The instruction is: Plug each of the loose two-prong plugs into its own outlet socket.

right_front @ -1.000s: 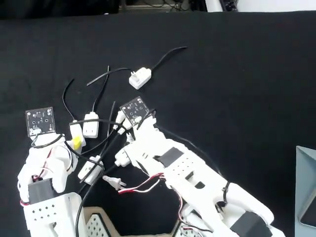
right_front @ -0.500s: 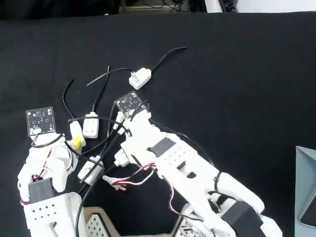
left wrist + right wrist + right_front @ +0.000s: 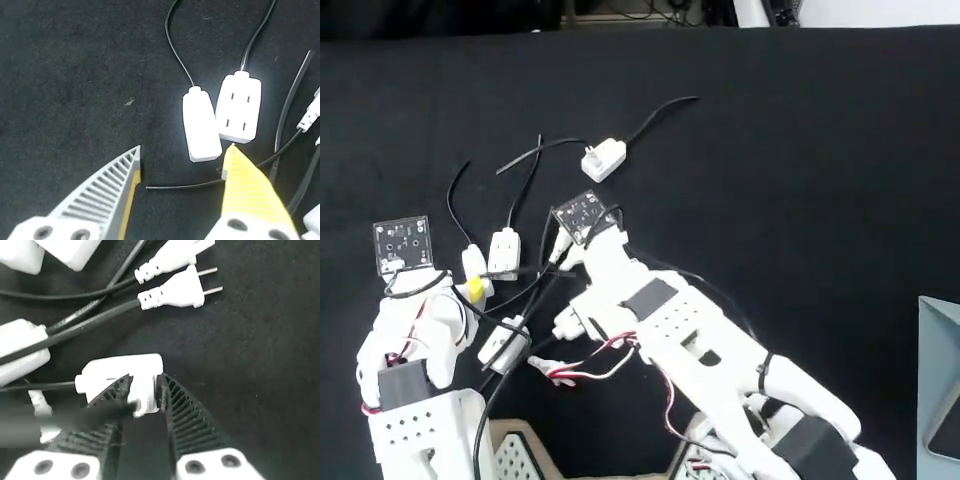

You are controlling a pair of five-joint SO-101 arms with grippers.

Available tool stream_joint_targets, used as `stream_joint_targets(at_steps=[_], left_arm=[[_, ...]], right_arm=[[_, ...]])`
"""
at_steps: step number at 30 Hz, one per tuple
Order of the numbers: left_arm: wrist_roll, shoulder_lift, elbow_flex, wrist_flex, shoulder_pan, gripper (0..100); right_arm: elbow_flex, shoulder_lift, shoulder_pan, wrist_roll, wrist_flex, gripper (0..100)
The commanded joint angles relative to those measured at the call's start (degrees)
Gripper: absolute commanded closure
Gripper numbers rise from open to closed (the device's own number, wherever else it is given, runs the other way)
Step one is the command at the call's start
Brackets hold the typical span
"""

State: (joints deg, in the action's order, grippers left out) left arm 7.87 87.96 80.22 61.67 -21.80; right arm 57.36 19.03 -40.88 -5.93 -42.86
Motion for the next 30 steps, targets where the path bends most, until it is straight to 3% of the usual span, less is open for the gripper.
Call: stream_joint_targets(at_steps=[1,17,23,30], left_arm=[[-0.53,0.53,-0.22,0.00,-0.57,73],[-0.35,0.53,-0.22,0.00,-0.57,73],[-0.35,0.53,-0.22,0.00,-0.57,73],[-0.35,0.53,-0.22,0.00,-0.57,73]], right_arm=[[3.65,-1.54,-3.08,1.05,-6.95,98.6],[1.36,-0.66,-1.23,4.66,-7.21,98.6],[-1.45,7.69,2.55,4.40,-7.30,98.6],[-3.56,22.02,3.08,2.37,-14.51,98.6]])
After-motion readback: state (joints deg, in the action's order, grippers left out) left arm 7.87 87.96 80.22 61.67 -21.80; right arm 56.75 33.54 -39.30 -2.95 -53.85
